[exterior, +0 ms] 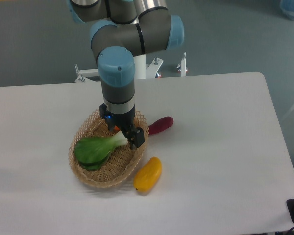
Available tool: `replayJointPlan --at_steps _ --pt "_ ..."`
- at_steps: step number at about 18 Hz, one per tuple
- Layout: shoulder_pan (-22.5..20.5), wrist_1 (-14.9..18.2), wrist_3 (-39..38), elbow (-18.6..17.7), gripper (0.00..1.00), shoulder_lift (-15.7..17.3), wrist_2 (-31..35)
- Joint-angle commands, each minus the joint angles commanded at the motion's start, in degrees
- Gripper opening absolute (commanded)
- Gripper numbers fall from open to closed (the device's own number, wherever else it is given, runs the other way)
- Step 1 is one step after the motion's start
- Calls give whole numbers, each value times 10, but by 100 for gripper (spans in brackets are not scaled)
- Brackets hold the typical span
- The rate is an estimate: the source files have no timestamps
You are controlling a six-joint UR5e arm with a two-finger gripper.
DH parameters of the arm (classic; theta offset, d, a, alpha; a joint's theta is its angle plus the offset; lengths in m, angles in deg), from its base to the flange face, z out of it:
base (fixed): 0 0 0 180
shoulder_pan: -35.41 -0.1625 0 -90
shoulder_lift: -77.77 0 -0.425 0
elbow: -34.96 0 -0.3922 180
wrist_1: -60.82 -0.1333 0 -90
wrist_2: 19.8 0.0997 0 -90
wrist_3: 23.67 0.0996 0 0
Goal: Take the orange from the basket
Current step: 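Lower the open gripper into the basket over the orange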
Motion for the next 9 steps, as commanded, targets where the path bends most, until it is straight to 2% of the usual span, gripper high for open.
replayJointPlan --at_steps 4,9 --pt "-4 2 -32 -14 100 15 6" --pt "-4 3 -205 -33 100 32 10"
